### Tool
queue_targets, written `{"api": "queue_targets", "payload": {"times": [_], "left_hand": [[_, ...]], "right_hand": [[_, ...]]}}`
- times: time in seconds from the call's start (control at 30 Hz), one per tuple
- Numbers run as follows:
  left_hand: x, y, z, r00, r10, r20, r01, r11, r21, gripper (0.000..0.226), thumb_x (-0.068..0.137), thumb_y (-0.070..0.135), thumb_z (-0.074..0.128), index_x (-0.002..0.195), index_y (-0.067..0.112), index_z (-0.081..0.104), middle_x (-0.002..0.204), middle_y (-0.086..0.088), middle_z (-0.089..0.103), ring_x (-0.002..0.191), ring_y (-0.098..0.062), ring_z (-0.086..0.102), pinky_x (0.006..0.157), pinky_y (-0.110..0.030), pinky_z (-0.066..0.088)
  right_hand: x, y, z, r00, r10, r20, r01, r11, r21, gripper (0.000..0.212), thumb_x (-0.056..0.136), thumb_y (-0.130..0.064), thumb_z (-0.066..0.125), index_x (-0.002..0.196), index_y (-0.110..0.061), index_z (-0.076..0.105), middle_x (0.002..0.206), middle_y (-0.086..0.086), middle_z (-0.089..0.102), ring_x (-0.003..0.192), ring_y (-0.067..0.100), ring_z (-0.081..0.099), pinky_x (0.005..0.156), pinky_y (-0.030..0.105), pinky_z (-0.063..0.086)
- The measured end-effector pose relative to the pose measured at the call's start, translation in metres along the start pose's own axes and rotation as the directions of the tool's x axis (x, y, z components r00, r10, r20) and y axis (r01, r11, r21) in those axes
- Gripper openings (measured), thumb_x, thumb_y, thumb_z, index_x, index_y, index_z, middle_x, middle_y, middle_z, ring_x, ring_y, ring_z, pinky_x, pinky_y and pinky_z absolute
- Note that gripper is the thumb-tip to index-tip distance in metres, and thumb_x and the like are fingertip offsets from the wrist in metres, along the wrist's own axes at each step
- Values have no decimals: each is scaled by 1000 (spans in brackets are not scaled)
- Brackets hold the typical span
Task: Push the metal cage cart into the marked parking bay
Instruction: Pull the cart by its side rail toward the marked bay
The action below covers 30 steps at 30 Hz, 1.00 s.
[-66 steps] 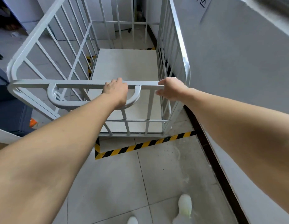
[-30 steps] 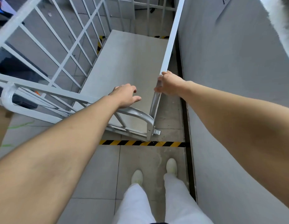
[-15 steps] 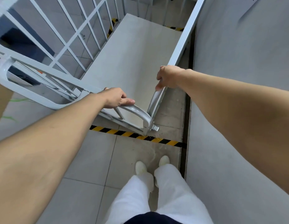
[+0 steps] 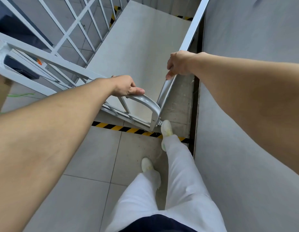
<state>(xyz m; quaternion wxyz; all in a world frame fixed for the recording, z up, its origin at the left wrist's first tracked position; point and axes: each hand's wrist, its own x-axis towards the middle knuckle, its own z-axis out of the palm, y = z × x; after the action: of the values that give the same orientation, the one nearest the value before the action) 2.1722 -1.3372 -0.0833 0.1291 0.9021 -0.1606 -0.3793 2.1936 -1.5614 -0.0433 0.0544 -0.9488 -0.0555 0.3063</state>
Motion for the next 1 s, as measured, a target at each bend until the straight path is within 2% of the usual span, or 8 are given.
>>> {"api": "queue_targets", "payload": {"times": [0.13,0.27,0.5,0.57,0.7,0.77,0.9,1.0], "left_hand": [[1,-1,1,1000,4,-18,-4,1000,-6,62,84,68,48,70,9,60,69,-7,47,71,-26,45,65,-31,33],[-2,-1,1,999,-1,-36,0,1000,-17,68,85,67,47,85,1,66,75,-9,52,79,-27,47,75,-33,31],[-9,-8,2,999,-10,-33,8,999,-41,70,84,69,47,88,1,66,77,-8,53,87,-28,47,79,-34,32],[-9,-6,3,999,3,-44,-4,999,-38,66,85,67,47,82,3,65,75,-7,52,86,-28,47,81,-35,31],[-10,-7,4,998,20,-61,-21,1000,-21,54,87,65,46,62,19,56,65,2,50,87,-27,43,91,-39,30],[-9,-8,5,997,19,-76,-22,999,-30,54,86,66,47,63,19,57,64,2,50,88,-26,42,90,-40,31],[-6,-11,8,996,26,-90,-28,999,-27,62,84,68,47,77,10,67,71,-3,56,88,-27,46,84,-37,30],[-4,-15,10,994,32,-100,-35,999,-20,62,81,73,44,69,14,62,68,-2,53,81,-25,44,92,-41,32]], "right_hand": [[0,0,1,1000,-5,4,5,1000,18,56,79,-43,74,118,-4,66,120,19,66,112,37,61,97,42,50],[0,-2,0,1000,-9,11,9,1000,10,56,78,-44,74,117,-5,67,119,18,66,111,36,61,98,43,50],[5,-6,3,1000,-9,29,9,1000,5,56,77,-44,75,116,-4,67,120,18,67,112,36,62,99,44,50],[6,-7,1,999,-12,47,13,1000,-23,53,77,-44,75,114,-6,69,117,16,68,109,34,63,98,43,51],[8,-12,-5,995,-21,95,35,989,-145,57,80,-51,69,116,-8,67,117,12,65,110,32,58,98,44,49],[10,-16,-7,993,-31,111,54,977,-207,60,81,-53,66,118,-5,66,116,12,65,111,32,57,96,44,49],[15,-18,-10,990,-58,129,90,961,-261,63,79,-56,66,115,-5,68,115,11,66,110,32,59,93,41,50],[17,-16,-9,988,-72,138,105,962,-252,61,78,-56,68,111,-4,69,106,11,66,102,31,61,83,35,49]]}}
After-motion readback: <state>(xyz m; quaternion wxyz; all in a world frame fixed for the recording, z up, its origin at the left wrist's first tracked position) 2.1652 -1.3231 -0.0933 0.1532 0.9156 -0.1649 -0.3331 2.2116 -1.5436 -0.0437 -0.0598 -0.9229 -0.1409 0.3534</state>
